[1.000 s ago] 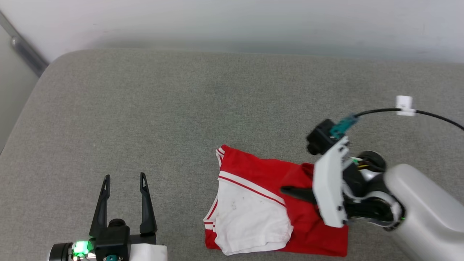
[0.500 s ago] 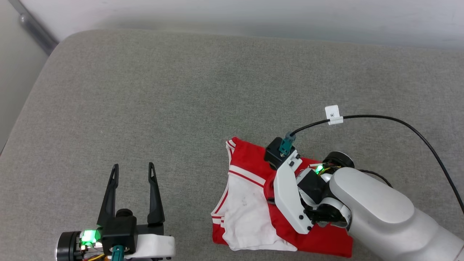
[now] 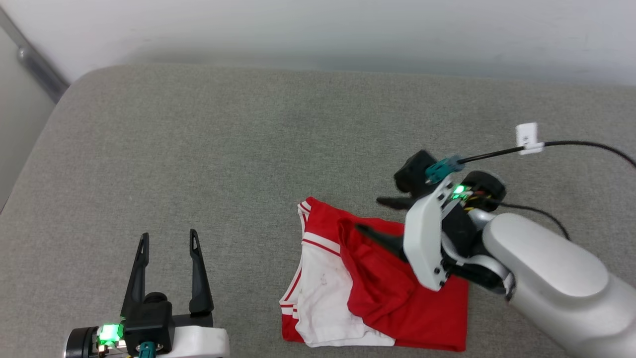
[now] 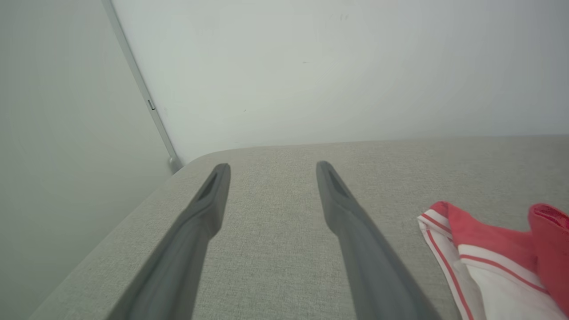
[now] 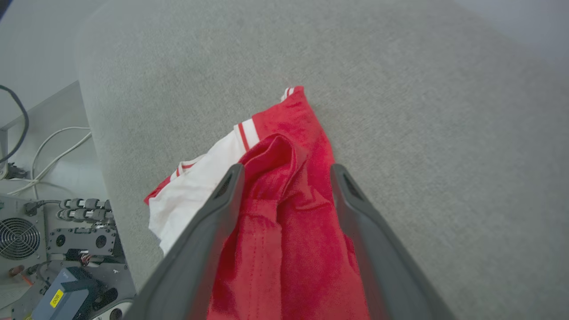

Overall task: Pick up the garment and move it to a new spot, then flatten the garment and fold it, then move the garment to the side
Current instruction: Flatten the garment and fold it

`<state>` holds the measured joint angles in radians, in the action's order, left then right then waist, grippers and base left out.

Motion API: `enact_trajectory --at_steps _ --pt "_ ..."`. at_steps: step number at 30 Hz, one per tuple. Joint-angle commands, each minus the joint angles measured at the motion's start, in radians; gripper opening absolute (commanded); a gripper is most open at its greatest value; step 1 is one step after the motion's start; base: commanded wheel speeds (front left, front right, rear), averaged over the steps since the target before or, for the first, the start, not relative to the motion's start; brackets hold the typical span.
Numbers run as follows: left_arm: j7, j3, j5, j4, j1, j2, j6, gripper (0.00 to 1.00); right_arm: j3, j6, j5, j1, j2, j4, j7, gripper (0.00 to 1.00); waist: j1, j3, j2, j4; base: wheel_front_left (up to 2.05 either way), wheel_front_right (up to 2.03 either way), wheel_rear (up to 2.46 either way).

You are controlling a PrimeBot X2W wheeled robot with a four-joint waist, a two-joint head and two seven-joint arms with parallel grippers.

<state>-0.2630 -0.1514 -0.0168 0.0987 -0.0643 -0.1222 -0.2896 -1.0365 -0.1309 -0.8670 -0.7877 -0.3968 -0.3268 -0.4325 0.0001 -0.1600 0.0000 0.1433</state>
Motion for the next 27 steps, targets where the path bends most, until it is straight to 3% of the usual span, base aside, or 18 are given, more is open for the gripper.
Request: enact_trajectory --at_steps 1,5,9,15,21,27 --pt "-0.002 0.008 -0.001 0.007 -0.014 -0.002 0.007 1.00 0.027 0.000 0.024 -0.014 -0.025 0.017 0.046 1.00 -0.0001 0.018 0.0000 -0.014 0.00 0.00 0.00" --pt "-0.002 0.020 0.002 0.018 -0.032 -0.004 0.016 1.00 0.162 0.000 0.124 0.015 -0.071 0.033 0.214 1.00 -0.0001 0.043 0.0000 -0.034 0.00 0.00 0.00" --pt "-0.002 0.031 0.005 0.026 -0.042 -0.003 0.024 1.00 0.354 0.000 0.274 0.081 -0.074 0.002 0.396 1.00 -0.0001 0.057 0.0000 -0.053 0.00 0.00 0.00" --pt "-0.002 0.040 0.004 0.024 -0.051 0.002 0.037 1.00 0.653 0.000 0.487 0.257 -0.002 -0.034 0.627 1.00 -0.0001 0.071 0.0000 -0.073 0.00 0.00 0.00" --pt "-0.002 0.049 0.005 0.019 -0.062 0.005 0.049 1.00 0.891 0.000 0.628 0.443 0.107 0.035 0.693 1.00 -0.0001 0.080 0.0000 -0.087 0.00 0.00 0.00" --pt "-0.002 0.048 0.010 0.020 -0.068 0.001 0.067 1.00 1.053 0.000 0.708 0.618 0.229 0.225 0.696 1.00 -0.0001 0.088 0.0000 -0.092 0.00 0.00 0.00"
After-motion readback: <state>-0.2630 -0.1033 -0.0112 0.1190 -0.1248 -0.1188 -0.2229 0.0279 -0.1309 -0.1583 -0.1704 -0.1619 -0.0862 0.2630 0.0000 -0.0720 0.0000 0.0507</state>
